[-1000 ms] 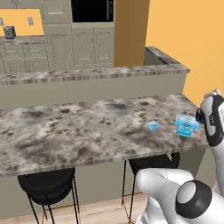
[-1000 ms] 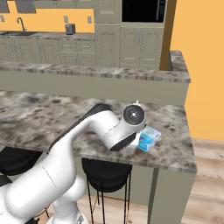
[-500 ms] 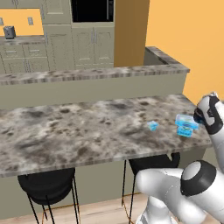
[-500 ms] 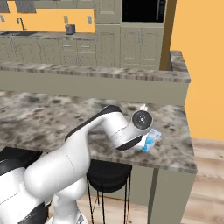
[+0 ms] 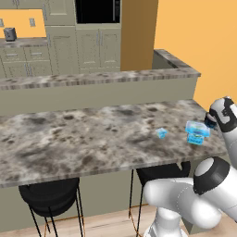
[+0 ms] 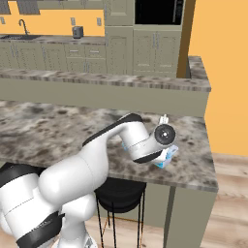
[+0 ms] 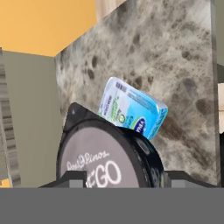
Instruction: Stack the yogurt containers by placing the smaller containers on top of the larger containers.
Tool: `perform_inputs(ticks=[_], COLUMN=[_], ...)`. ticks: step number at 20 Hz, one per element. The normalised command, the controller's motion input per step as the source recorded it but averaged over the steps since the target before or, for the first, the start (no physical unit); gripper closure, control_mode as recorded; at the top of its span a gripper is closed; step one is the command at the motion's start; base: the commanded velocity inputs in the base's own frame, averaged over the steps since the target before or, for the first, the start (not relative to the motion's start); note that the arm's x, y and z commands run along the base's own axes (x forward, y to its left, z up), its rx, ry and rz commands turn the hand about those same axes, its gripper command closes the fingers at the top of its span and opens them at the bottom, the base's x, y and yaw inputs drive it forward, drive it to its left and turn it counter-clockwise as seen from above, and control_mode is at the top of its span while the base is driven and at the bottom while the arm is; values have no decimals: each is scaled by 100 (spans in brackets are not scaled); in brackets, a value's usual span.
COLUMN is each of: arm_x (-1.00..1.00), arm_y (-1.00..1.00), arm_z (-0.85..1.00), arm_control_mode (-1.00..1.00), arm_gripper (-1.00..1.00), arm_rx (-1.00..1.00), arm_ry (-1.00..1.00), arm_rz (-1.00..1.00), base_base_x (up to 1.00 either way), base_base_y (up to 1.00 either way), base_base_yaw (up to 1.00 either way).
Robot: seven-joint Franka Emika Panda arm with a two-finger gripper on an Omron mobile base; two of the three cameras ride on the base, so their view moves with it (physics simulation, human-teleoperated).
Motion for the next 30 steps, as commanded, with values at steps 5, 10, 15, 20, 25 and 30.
perform_inputs(ticks=[5, 10, 15, 20, 25, 30], arm_x=[3, 5, 17, 6, 0, 9], arm_y=[0, 0, 0, 0, 0, 2], arm_z=[-17, -11, -1, -4, -6, 0], arm_control_mode=[-100, -100, -100, -100, -100, -100], arm_gripper=[100, 100, 100, 100, 100, 100], arm_rx=[0, 0, 0, 0, 0, 0], arm_ry=[-4, -1, 0, 0, 0, 0], arm_rz=[0, 0, 0, 0, 0, 0], base_base_x=[0, 0, 0, 0, 0, 0], base_base_y=[0, 0, 0, 0, 0, 0], base_base_yaw=[0, 0, 0, 0, 0, 0])
